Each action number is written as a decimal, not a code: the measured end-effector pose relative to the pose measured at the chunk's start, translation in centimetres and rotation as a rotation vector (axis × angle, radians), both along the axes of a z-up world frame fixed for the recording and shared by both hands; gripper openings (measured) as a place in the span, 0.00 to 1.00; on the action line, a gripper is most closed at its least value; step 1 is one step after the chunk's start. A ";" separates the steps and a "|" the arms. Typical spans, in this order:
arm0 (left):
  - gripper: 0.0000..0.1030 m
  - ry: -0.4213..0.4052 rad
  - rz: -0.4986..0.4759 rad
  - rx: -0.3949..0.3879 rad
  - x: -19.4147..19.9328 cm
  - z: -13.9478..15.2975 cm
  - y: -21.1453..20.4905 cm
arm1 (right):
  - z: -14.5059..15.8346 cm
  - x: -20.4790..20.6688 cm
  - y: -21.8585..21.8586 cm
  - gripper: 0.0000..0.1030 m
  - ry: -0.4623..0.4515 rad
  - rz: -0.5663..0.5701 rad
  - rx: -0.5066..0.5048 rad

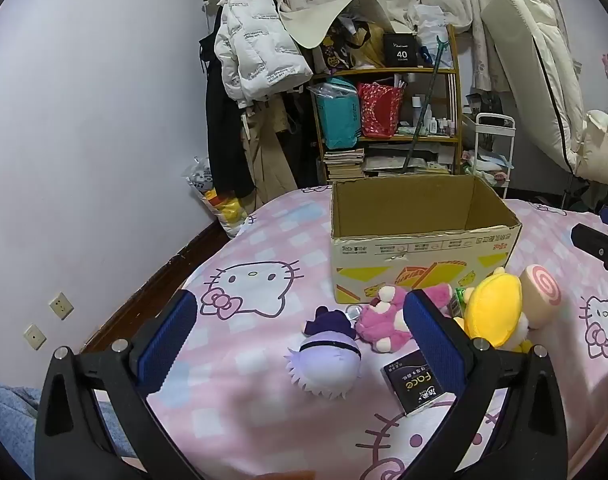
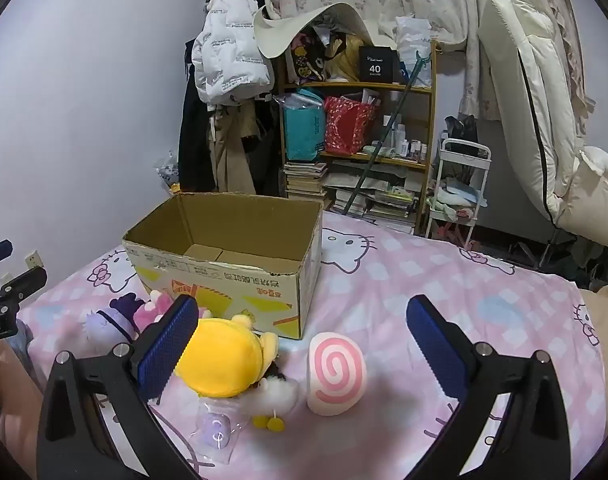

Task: Organize soft objects

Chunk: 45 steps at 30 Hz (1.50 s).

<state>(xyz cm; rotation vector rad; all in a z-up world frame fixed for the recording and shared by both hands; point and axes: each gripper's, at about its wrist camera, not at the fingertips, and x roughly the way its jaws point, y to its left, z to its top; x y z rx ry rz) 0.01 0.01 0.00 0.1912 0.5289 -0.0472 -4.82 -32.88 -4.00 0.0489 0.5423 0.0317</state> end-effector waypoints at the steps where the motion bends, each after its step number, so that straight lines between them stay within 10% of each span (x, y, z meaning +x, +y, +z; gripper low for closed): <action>1: 0.99 0.002 0.001 0.000 0.0 0.0 0.0 | 0.0 0.0 0.0 1.00 -0.001 0.001 0.000; 45: 0.99 -0.004 0.003 0.009 0.0 0.0 -0.3 | 0.2 -0.2 -0.3 1.00 -0.019 -0.002 0.000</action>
